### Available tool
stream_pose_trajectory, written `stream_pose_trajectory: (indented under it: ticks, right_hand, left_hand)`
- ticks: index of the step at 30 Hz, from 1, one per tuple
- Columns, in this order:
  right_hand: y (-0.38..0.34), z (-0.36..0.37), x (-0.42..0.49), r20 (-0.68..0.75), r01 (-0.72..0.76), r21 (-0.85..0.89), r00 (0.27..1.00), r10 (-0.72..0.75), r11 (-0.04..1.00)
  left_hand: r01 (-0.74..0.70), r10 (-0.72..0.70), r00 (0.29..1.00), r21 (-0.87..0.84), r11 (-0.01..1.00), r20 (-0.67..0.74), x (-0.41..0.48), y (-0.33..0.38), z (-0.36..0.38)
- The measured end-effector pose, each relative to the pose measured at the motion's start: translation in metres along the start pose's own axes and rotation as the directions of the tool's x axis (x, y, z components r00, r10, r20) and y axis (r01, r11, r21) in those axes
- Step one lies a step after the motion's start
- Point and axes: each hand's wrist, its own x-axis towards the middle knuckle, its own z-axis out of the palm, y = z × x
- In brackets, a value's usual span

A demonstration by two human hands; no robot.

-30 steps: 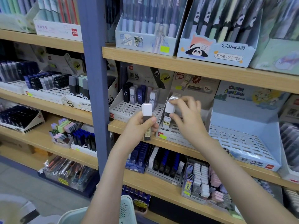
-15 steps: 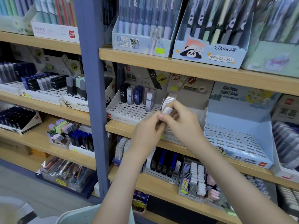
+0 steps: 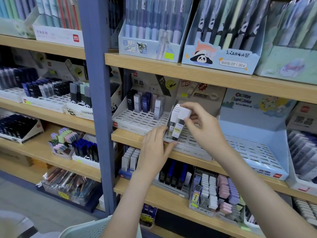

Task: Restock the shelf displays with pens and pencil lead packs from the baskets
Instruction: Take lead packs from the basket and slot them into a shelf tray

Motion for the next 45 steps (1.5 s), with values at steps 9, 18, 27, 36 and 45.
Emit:
stream_pose_trajectory:
  ticks: [9,18,27,36,45]
  right_hand:
    - [0.010,0.015,0.005,-0.035,0.086,-0.087,0.995,-0.089,0.992]
    - [0.024,0.028,0.004,-0.033,0.122,-0.351,0.989,-0.142,0.928]
    - [0.030,0.033,-0.005,0.117,0.163,-0.380,0.985,-0.127,0.911]
    - [0.053,-0.011,-0.130,-0.068,0.195,-0.335,0.971,-0.230,0.922]
    - [0.188,-0.021,-0.387,0.334,-0.277,-0.550,0.792,0.512,0.788]
  left_hand:
    - [-0.015,0.015,0.999,0.015,1.000,0.047,0.000,-0.003,0.001]
    - [-0.029,0.025,0.999,0.101,0.994,0.041,-0.002,-0.007,0.004]
    - [-0.062,0.059,0.998,0.167,0.984,0.025,-0.003,-0.011,0.006]
    - [-0.035,0.071,0.982,0.201,0.979,-0.174,-0.042,0.023,0.020]
    - [-0.380,0.357,0.762,-0.072,0.922,0.541,-0.221,0.088,0.136]
